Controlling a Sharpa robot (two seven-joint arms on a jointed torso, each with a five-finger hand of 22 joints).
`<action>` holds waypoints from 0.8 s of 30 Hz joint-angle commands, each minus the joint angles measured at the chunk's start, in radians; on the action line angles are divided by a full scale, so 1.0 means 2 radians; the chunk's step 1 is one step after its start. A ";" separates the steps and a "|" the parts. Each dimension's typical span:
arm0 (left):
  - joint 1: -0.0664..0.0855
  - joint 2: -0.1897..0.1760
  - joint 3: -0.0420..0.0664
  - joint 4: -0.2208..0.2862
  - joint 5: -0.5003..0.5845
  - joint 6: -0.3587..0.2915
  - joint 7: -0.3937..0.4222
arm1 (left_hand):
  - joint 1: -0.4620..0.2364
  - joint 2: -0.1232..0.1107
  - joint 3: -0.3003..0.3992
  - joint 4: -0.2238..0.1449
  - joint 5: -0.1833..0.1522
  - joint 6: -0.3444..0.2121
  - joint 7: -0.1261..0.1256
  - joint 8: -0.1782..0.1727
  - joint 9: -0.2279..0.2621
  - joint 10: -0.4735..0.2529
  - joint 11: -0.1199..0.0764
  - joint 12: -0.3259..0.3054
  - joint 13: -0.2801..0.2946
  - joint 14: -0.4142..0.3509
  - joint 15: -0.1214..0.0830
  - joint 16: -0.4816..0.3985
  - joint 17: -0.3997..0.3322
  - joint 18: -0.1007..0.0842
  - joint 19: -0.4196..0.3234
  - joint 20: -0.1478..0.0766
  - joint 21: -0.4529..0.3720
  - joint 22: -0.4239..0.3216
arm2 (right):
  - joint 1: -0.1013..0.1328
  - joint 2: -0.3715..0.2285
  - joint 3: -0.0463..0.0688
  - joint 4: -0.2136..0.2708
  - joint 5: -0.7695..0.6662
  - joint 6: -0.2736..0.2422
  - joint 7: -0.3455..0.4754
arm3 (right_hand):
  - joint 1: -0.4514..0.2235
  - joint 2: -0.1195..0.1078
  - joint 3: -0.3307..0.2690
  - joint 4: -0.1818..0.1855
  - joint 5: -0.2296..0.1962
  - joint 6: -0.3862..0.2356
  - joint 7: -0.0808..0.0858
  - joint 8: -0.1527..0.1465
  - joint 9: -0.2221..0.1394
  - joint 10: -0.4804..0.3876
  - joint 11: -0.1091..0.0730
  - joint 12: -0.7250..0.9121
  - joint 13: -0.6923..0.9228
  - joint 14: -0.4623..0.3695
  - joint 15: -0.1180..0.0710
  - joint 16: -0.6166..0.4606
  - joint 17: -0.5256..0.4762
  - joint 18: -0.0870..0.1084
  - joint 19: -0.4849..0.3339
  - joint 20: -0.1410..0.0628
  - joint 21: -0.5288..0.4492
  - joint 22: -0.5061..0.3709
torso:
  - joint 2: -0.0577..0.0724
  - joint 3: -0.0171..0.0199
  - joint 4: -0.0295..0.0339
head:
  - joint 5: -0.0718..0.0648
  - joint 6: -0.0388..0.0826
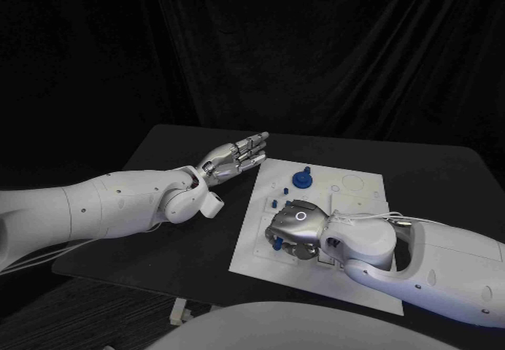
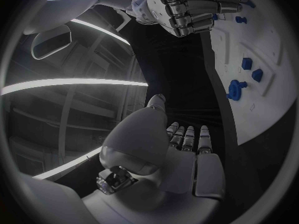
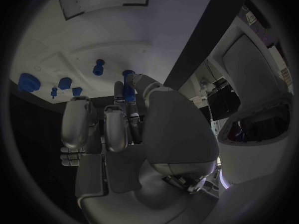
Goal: Assemble the parts on the task board
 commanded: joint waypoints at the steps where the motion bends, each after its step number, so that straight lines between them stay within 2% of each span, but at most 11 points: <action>1: -0.001 0.001 0.001 0.000 0.004 0.007 0.001 | 0.005 0.001 0.000 -0.004 0.004 0.000 0.005 0.002 0.001 -0.001 0.003 -0.001 -0.001 -0.001 0.004 -0.002 -0.001 -0.002 0.000 0.003 -0.002 0.000 | 0.000 -0.001 0.000 0.001 -0.008 -0.010 -0.002 | -0.007 0.004 -0.001 -0.004 -0.012 0.002 0.001 -0.004 0.001 -0.001 -0.004 0.005 0.006 0.006 -0.004 -0.002 0.001 0.008 0.000 -0.004 -0.001 0.085 | 0.000 -0.0001 -0.0001 | 0.000 0.000; 5: -0.001 0.002 0.001 0.000 0.004 0.009 -0.001 | 0.006 0.001 0.001 -0.005 0.004 0.000 0.005 0.002 0.001 -0.001 0.004 -0.002 -0.001 -0.001 0.005 -0.002 -0.001 -0.002 0.000 0.004 -0.002 0.000 | 0.000 -0.001 0.000 0.000 -0.008 -0.011 -0.001 | -0.010 0.004 -0.001 -0.005 -0.024 -0.007 0.000 -0.012 0.000 -0.003 -0.005 0.009 0.012 0.006 -0.004 -0.002 0.001 0.008 0.000 -0.004 -0.001 0.085 | 0.000 0.0000 -0.0001 | 0.000 0.000; 11: -0.002 0.002 0.001 0.000 0.004 0.010 -0.003 | 0.008 0.001 0.002 -0.007 0.004 0.003 0.007 0.003 0.001 -0.001 0.004 -0.002 -0.001 -0.001 0.005 -0.002 -0.001 -0.002 0.000 0.005 -0.002 0.000 | -0.001 -0.001 0.000 -0.001 -0.008 -0.007 0.000 | -0.017 0.003 -0.003 -0.001 -0.064 -0.018 -0.005 -0.026 -0.004 -0.008 -0.004 0.013 0.020 0.006 -0.005 -0.003 -0.001 0.008 0.000 -0.005 -0.003 0.084 | 0.000 0.0000 0.0000 | 0.000 0.000; 12: -0.002 0.002 0.001 -0.001 0.004 0.011 -0.004 | 0.009 0.001 0.003 -0.007 0.004 0.004 0.008 0.003 0.001 -0.001 0.005 -0.002 -0.001 -0.001 0.006 -0.002 -0.001 -0.002 0.000 0.005 -0.002 0.000 | -0.001 -0.001 0.000 -0.002 -0.008 -0.007 0.000 | -0.020 0.002 -0.004 0.000 -0.075 -0.023 -0.006 -0.032 -0.007 -0.009 -0.004 0.013 0.022 0.005 -0.005 -0.004 -0.002 0.008 0.000 -0.005 -0.004 0.084 | 0.000 -0.0001 0.0000 | 0.000 0.000; 16: -0.002 0.002 0.001 -0.001 0.004 0.011 -0.005 | 0.009 0.001 0.003 -0.008 0.004 0.004 0.008 0.003 0.001 -0.001 0.005 -0.002 -0.001 -0.001 0.006 -0.002 -0.001 -0.002 0.000 0.005 -0.002 0.000 | -0.001 -0.001 0.000 -0.003 -0.008 -0.006 0.000 | -0.023 0.000 -0.005 0.004 -0.090 -0.030 -0.007 -0.044 -0.013 -0.012 -0.003 0.012 0.024 0.005 -0.005 -0.005 -0.004 0.008 0.000 -0.005 -0.005 0.084 | 0.000 0.0000 0.0000 | 0.000 0.000; 24: -0.003 0.002 0.001 -0.001 0.004 0.013 -0.007 | 0.009 0.001 0.003 -0.008 0.005 0.005 0.008 0.003 0.001 -0.001 0.006 -0.002 -0.001 -0.001 0.006 -0.002 -0.001 -0.002 0.000 0.006 -0.002 0.000 | -0.001 -0.001 0.000 -0.004 -0.008 -0.001 0.002 | -0.025 -0.001 -0.005 0.006 -0.098 -0.031 -0.009 -0.050 -0.017 -0.016 -0.001 0.009 0.024 0.003 -0.005 -0.007 -0.008 0.008 -0.001 -0.005 -0.008 0.083 | 0.000 0.0000 0.0000 | -0.001 0.000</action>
